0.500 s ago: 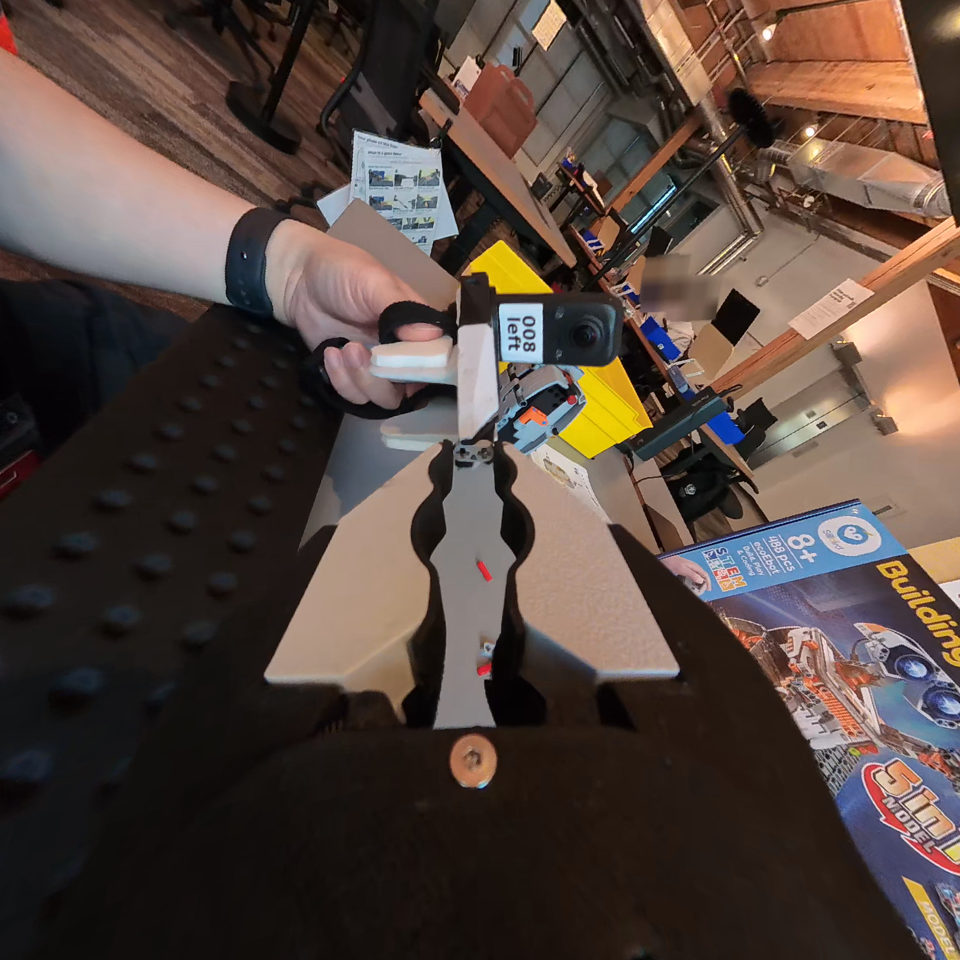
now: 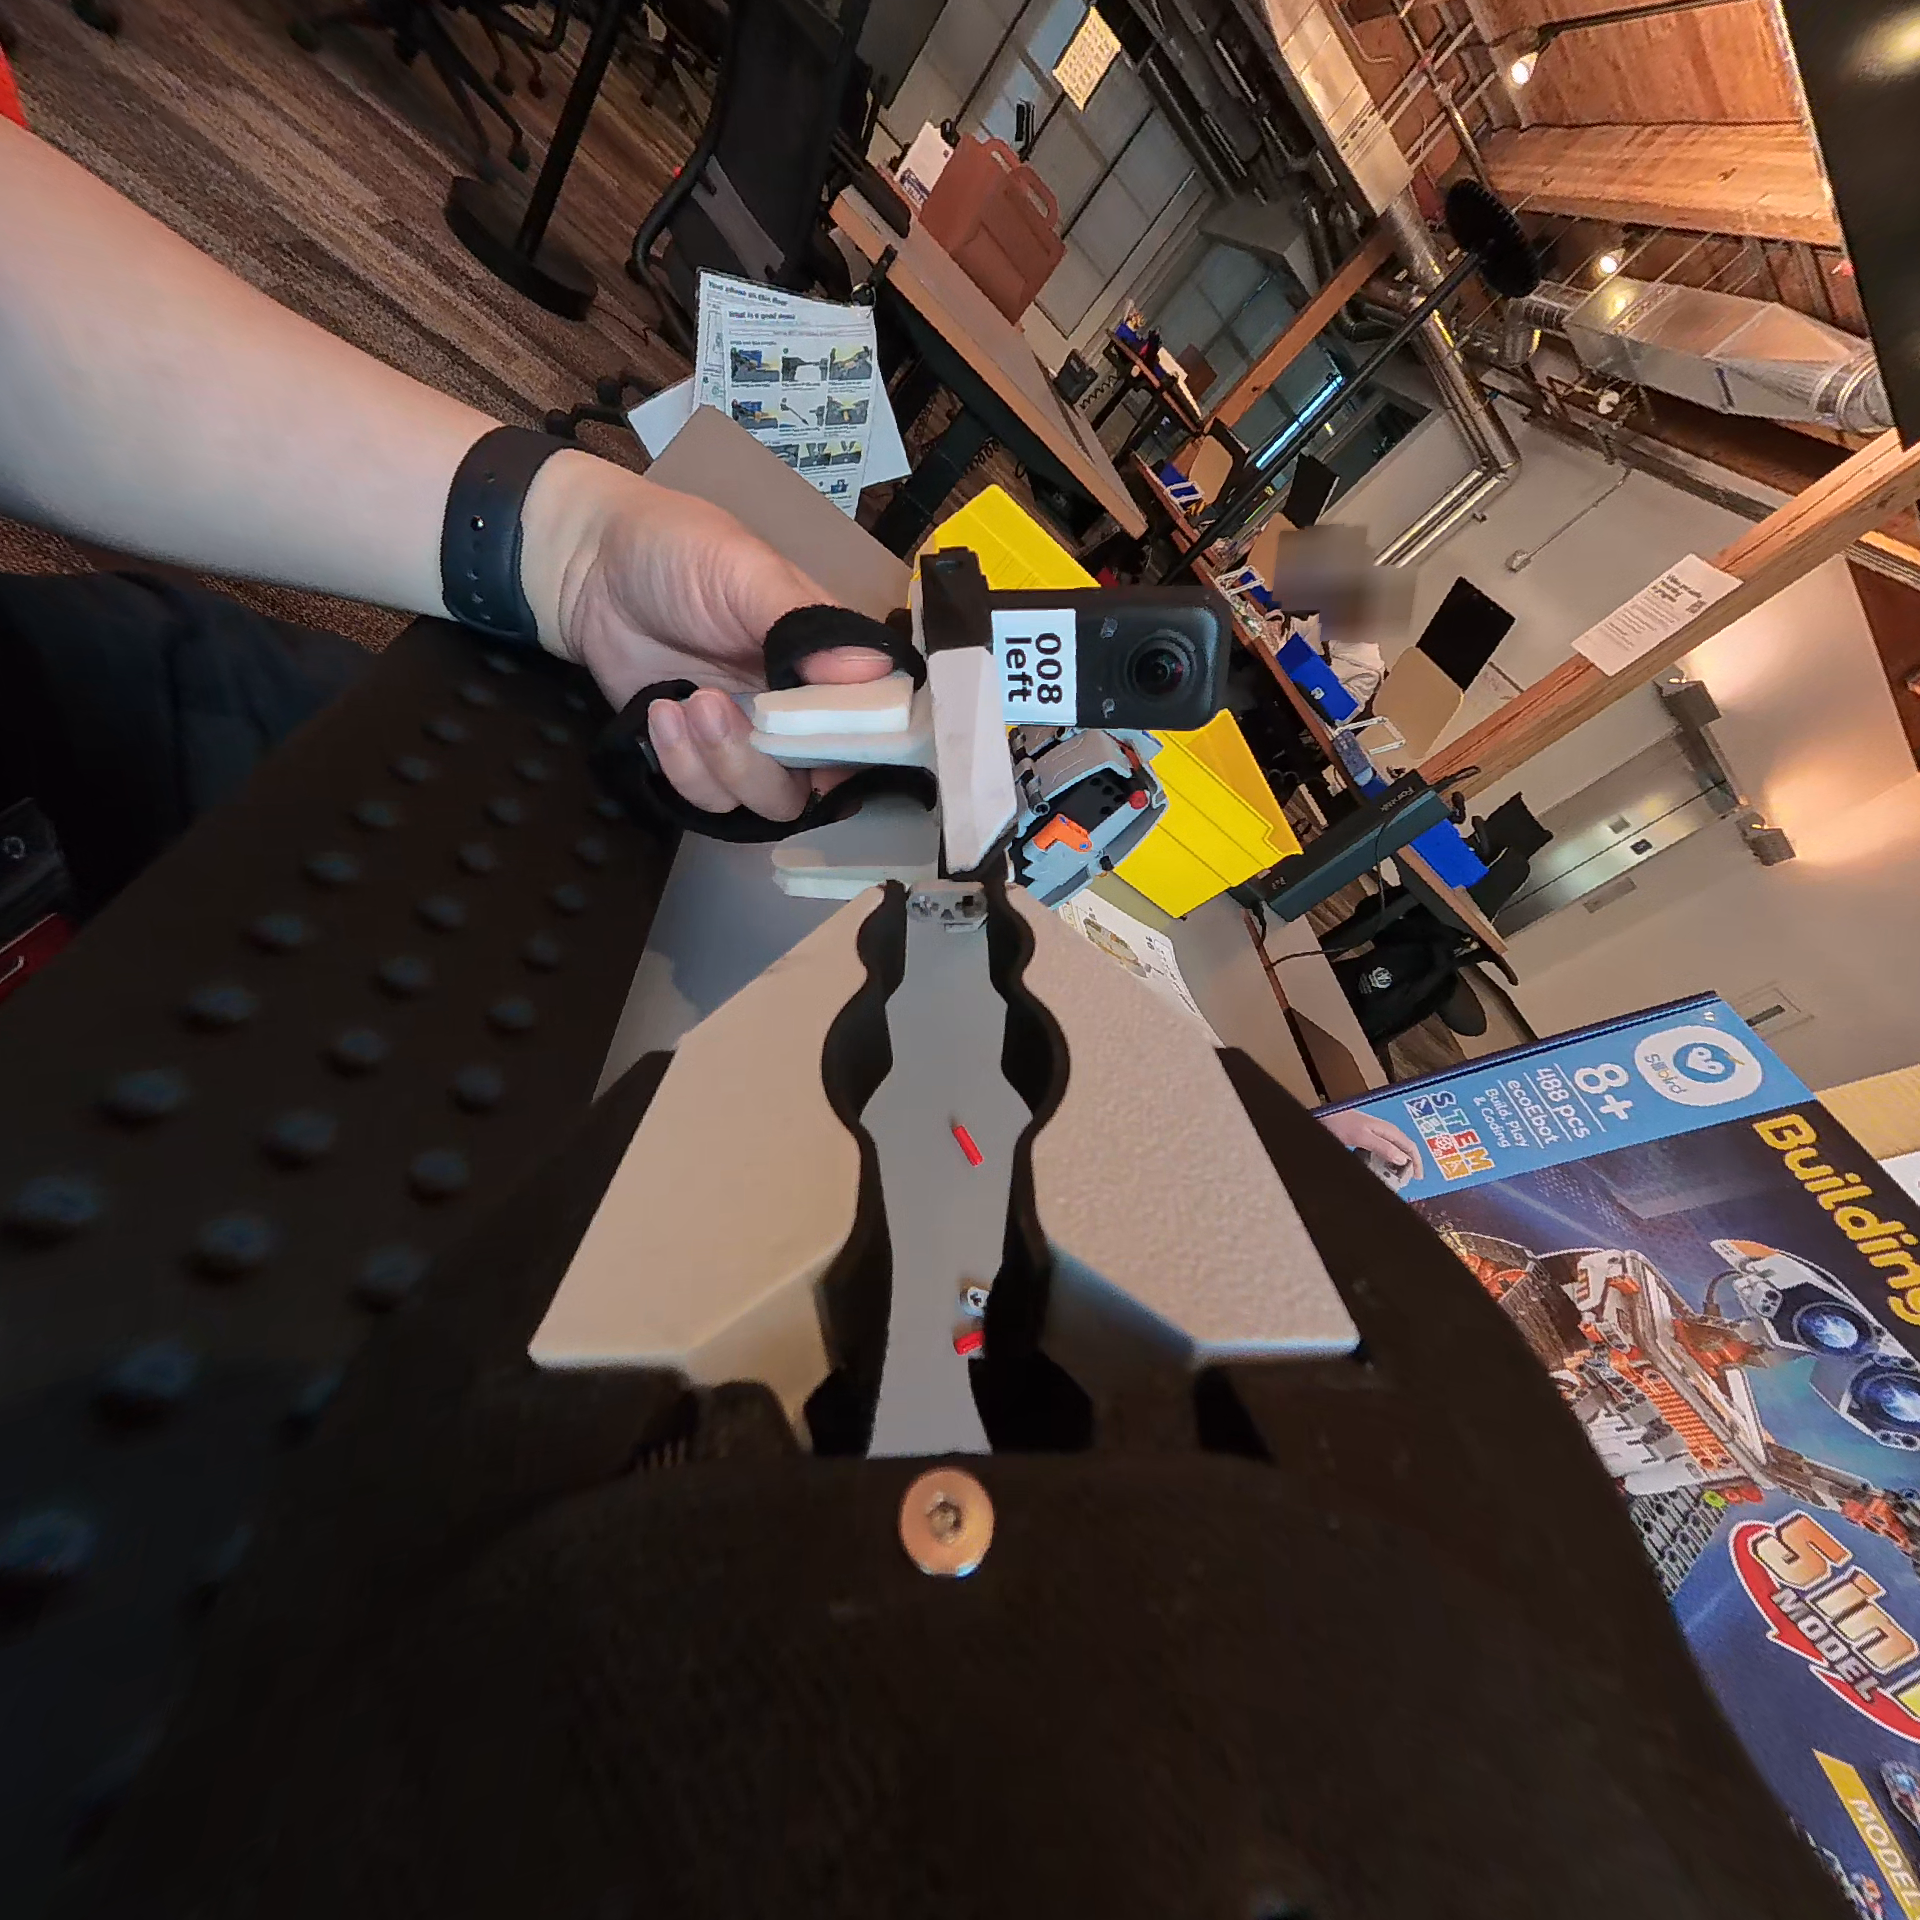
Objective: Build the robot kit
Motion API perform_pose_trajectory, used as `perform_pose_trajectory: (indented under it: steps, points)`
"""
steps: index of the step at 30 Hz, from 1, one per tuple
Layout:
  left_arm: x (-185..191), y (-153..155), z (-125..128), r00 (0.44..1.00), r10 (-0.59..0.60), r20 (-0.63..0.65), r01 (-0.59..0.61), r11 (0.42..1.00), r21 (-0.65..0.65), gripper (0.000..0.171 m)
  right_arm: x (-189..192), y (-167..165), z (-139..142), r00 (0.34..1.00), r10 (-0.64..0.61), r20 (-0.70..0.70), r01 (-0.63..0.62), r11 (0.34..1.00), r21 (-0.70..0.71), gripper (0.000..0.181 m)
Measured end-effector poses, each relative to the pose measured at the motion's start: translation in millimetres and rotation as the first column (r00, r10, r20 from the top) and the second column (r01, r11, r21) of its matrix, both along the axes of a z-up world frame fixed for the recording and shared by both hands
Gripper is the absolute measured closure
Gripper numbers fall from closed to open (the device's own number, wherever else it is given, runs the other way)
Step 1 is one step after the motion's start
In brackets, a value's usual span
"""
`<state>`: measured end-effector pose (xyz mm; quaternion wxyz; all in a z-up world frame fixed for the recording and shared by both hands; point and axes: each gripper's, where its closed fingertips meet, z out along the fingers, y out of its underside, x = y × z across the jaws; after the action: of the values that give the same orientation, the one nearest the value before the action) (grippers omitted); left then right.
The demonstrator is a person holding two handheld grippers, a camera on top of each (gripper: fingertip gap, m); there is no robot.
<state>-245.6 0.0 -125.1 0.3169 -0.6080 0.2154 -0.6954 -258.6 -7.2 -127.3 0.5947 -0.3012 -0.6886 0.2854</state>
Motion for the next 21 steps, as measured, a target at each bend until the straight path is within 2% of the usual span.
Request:
perform_pose_trajectory:
  steps: [14, 16, 18, 19, 21]
  points:
    - [-1, 4, -3, 1.0, 0.004, 0.004, -0.004, 0.999, -0.046, 0.167, -2, 3, -3, 1.0, -0.016, 0.009, 0.015, 1.0, 0.015, 0.166]
    - [-4, 6, -2, 1.0, 0.024, 0.002, -0.024, 0.999, -0.044, 0.167, 1, 7, 2, 1.0, -0.003, -0.004, 0.003, 0.999, -0.048, 0.163]
    - [-10, 13, -3, 0.997, 0.079, -0.006, -0.08, 0.996, -0.029, 0.167, 7, 30, 5, 0.998, -0.066, 0.009, 0.066, 0.985, -0.159, 0.163]
    - [-13, 17, -4, 0.993, 0.118, -0.023, -0.118, 0.993, -0.014, 0.168, 10, 48, 2, 0.992, -0.121, 0.043, 0.128, 0.961, -0.246, 0.168]
    - [-20, 25, -7, 0.978, 0.2, -0.065, -0.198, 0.98, 0.035, 0.167, 13, 84, -24, 0.951, -0.221, 0.217, 0.298, 0.844, -0.445, 0.179]
